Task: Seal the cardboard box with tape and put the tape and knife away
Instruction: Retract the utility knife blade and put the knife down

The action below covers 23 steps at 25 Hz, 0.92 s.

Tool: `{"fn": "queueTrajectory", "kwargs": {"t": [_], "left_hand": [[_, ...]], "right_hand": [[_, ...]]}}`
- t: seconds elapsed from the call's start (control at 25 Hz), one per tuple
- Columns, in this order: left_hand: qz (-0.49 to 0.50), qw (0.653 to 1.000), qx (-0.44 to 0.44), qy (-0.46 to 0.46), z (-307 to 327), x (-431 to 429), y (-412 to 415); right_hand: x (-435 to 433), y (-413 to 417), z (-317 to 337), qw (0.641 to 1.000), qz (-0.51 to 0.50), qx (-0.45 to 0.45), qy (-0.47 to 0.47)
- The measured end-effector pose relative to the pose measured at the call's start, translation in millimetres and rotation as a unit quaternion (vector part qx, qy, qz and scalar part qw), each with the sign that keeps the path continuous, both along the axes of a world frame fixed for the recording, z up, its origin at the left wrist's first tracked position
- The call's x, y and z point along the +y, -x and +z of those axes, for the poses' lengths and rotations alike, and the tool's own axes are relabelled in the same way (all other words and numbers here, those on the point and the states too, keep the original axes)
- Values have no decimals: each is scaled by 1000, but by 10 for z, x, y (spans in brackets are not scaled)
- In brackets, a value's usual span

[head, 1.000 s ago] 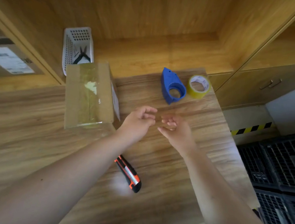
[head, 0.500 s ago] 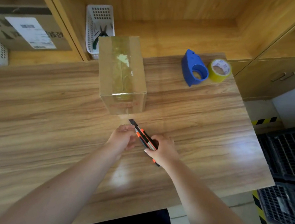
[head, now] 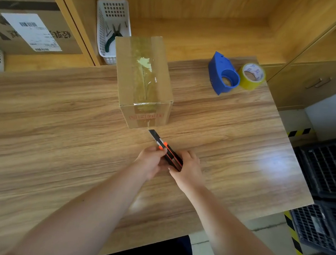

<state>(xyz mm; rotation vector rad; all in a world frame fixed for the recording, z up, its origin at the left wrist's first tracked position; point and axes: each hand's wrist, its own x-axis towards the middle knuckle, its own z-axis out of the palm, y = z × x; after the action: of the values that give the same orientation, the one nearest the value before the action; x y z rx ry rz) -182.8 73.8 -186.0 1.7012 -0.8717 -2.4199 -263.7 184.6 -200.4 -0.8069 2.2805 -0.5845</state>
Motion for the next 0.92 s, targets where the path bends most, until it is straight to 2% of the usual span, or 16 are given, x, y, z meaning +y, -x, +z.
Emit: {"fn": "queueTrajectory", "kwargs": {"t": [0.12, 0.2, 0.28, 0.36, 0.52, 0.68, 0.92], "left_hand": [[-28, 999, 25, 4, 40, -6, 11], [-53, 997, 56, -1, 77, -7, 7], [-85, 993, 76, 1, 121, 10, 26], [-93, 992, 84, -2, 159, 27, 57], [-75, 994, 81, -5, 165, 25, 110], [-65, 996, 54, -2, 175, -19, 182], [-36, 999, 8, 23, 169, -25, 327]], "right_hand": [[33, 33, 17, 988, -106, -94, 54], [-7, 110, 89, 953, -192, -229, 40], [-40, 166, 216, 909, -222, -352, 2], [-49, 193, 284, 901, -224, -372, -9], [-38, 197, 253, 905, -238, -349, 46], [-27, 245, 238, 899, -214, -377, 63], [127, 525, 229, 837, -133, -520, 104]]}}
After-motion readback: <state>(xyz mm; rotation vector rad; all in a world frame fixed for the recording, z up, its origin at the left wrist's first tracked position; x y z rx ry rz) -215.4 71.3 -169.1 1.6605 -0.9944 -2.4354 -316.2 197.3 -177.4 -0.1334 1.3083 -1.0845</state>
